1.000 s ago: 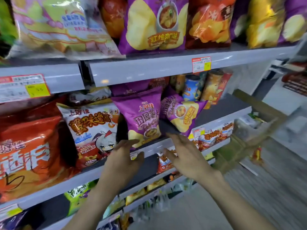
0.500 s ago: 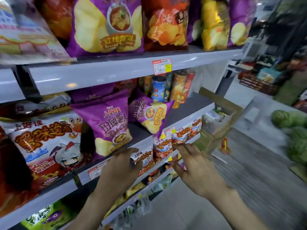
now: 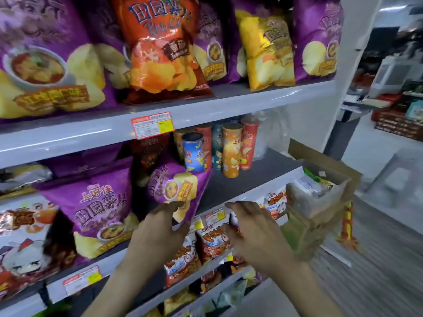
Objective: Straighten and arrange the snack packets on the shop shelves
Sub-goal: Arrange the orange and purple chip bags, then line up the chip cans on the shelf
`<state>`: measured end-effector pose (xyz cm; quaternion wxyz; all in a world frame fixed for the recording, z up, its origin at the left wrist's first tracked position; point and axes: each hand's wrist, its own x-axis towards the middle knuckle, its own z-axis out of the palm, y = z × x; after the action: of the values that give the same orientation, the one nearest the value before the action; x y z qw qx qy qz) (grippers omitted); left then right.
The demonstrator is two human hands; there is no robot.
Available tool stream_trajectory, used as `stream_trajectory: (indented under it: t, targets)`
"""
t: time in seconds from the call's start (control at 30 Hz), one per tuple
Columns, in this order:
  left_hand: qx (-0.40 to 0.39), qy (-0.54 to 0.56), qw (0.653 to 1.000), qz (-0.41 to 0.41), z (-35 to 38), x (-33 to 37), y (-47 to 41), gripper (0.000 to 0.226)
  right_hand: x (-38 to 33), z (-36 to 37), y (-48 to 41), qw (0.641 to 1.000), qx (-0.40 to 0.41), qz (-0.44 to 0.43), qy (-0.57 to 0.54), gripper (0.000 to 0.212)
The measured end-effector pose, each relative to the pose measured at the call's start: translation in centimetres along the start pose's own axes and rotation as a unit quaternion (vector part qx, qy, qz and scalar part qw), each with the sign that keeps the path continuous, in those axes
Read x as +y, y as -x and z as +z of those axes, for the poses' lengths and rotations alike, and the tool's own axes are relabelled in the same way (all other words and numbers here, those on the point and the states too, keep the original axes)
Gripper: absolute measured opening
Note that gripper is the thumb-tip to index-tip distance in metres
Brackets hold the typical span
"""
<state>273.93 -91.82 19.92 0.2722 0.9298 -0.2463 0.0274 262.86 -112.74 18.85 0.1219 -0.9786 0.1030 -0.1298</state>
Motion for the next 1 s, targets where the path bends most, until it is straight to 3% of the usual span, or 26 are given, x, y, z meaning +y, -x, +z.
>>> stream_trajectory:
  t: [0.27,0.67,0.87,1.0]
  targets:
    - [0.016,-0.018,1.0,-0.015,3.8,5.2,-1.5,0.054,7.9,-1.5,-2.8,1.0,-0.008,0.004,-0.025,0.052]
    - [-0.019,0.039,0.999,0.002,11.4,9.1,-9.5,0.064,12.0,-0.8,-7.9,1.0,-0.018,0.019,0.006,0.048]
    - [-0.014,0.089,0.996,-0.007,14.9,9.3,-14.6,0.052,14.5,-0.9,-12.4,0.998,-0.04,0.037,0.042,0.044]
    - [0.007,0.138,0.99,-0.025,17.3,9.5,-17.7,0.071,15.9,0.1,-15.3,0.999,-0.035,0.04,0.0,0.04]
